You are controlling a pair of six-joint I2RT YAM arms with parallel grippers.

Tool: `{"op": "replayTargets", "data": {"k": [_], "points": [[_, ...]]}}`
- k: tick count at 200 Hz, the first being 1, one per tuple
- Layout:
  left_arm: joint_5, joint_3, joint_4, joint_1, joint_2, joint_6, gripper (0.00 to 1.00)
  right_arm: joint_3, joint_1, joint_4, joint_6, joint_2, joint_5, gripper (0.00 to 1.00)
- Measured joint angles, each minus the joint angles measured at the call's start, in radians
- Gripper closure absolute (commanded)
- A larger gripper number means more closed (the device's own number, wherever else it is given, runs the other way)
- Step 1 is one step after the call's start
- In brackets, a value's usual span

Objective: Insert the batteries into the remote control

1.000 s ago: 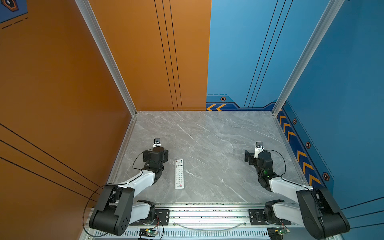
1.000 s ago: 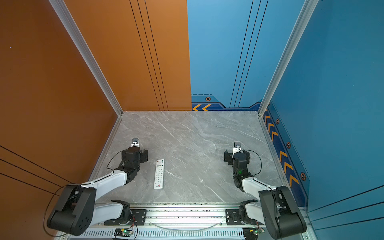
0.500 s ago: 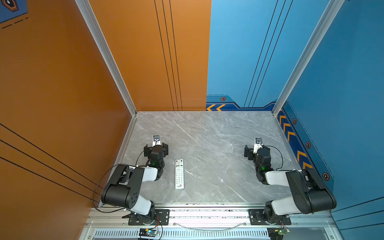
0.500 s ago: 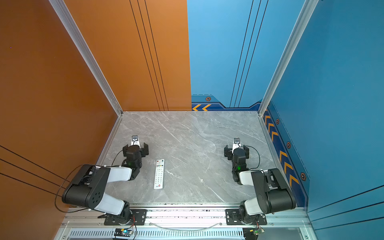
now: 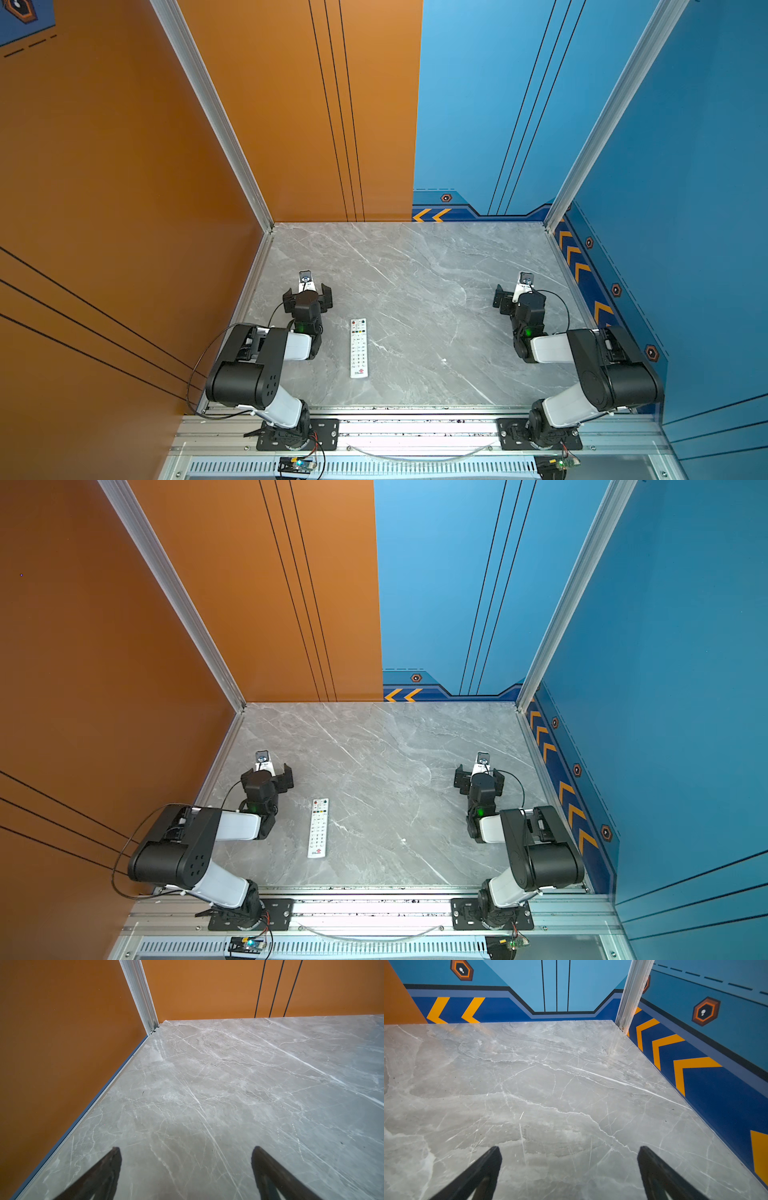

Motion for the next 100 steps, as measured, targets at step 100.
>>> {"op": "replayTargets", "data": {"k": [100], "points": [[0.018,0.0,0.01,0.0,0.0,0.0,0.02,0.002,-0.015,-0.003,0.016,0.0,0.001,0.0]]}}
